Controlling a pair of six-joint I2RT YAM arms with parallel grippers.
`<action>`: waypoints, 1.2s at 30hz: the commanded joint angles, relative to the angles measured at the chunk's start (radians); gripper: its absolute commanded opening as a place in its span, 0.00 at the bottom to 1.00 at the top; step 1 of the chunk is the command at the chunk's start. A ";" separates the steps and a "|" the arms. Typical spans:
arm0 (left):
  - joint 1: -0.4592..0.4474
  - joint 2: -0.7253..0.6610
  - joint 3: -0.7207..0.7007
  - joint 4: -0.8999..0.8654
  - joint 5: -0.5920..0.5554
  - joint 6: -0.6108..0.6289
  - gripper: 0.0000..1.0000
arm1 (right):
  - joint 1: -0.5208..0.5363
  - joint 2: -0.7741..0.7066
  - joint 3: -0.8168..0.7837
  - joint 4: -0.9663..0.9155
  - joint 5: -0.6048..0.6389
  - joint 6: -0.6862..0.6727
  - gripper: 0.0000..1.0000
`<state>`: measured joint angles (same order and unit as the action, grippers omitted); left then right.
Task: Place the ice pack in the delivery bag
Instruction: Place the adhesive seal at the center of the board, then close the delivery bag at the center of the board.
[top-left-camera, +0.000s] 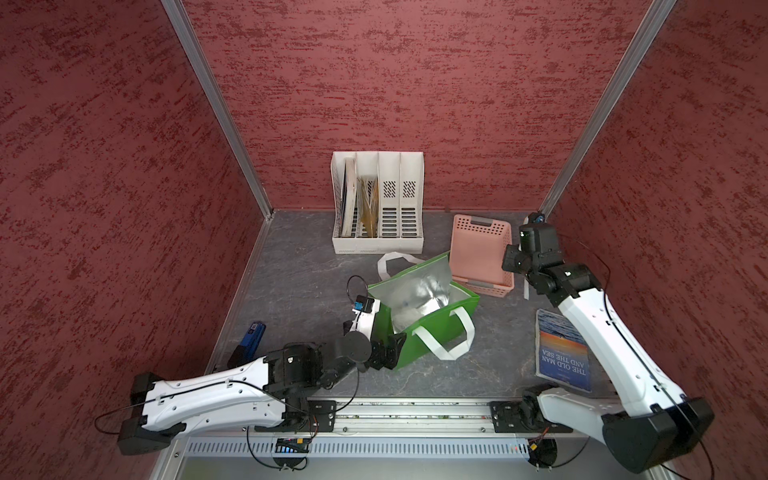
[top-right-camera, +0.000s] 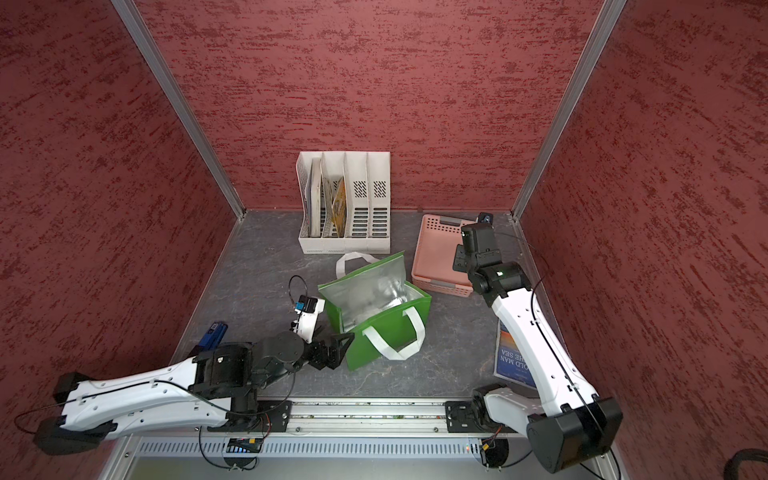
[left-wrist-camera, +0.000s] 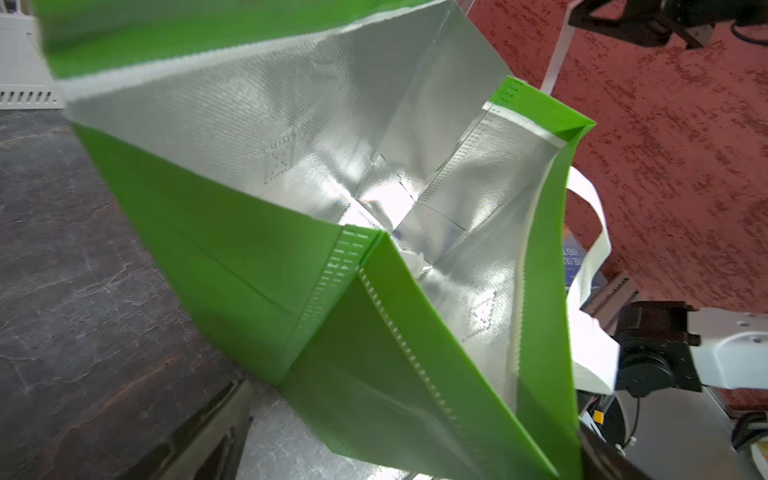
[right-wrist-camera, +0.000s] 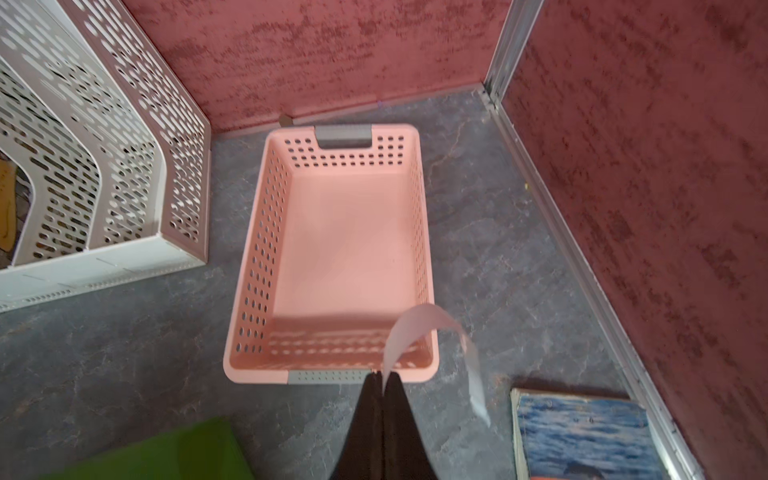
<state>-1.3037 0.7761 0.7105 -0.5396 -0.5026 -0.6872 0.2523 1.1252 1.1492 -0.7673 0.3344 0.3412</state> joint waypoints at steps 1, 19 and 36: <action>-0.003 0.013 0.001 -0.007 -0.087 -0.061 1.00 | -0.005 -0.109 -0.144 -0.006 -0.043 0.148 0.00; -0.010 -0.009 -0.033 -0.049 -0.097 -0.200 0.98 | -0.005 -0.279 -0.550 0.061 -0.268 0.481 0.31; -0.073 -0.014 -0.004 -0.225 -0.279 -0.460 0.60 | 0.001 -0.633 -0.502 0.203 -0.804 0.154 0.64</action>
<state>-1.3750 0.7658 0.6907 -0.6941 -0.6891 -1.0657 0.2516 0.4828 0.6319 -0.6250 -0.2955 0.5560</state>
